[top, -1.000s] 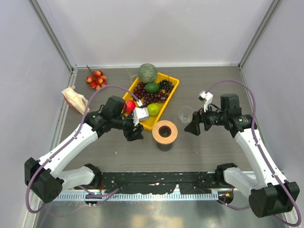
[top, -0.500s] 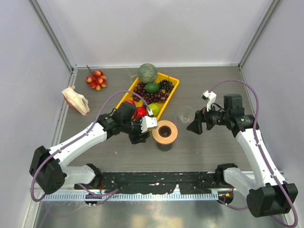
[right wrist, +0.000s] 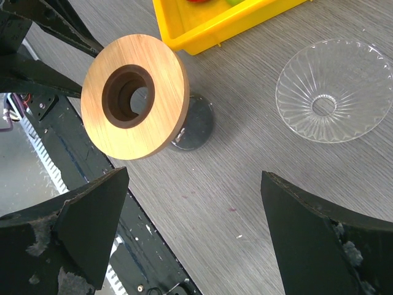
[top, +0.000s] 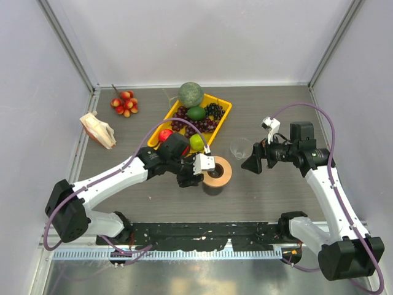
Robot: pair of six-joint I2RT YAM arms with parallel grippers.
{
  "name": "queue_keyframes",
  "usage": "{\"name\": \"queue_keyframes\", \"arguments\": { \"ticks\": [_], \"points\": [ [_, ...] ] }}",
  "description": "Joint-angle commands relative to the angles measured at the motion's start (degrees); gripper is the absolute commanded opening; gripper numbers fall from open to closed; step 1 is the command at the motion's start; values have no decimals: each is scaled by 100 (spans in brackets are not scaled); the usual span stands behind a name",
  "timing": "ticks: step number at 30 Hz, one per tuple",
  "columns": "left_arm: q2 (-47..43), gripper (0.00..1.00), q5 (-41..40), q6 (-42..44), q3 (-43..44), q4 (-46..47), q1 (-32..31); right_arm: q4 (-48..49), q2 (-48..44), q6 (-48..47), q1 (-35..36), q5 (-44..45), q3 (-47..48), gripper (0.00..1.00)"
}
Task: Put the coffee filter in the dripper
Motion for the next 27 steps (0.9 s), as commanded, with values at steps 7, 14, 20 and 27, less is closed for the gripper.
{"name": "queue_keyframes", "arguments": {
  "ticks": [7, 14, 20, 27],
  "points": [
    [186, 55, 26, -104, 374, 204, -147, 42, 22, -23, -51, -194, 178, 96],
    [-138, 71, -264, -148, 172, 116, -25, 25, 22, -76, -51, -89, 160, 96],
    [-841, 78, -133, -543, -276, 327, 125, 7, 13, -181, -51, -168, 134, 96],
    [-1290, 80, 455, -1474, -312, 318, 739, -748, -171, -980, 625, 385, 55, 99]
  ]
}}
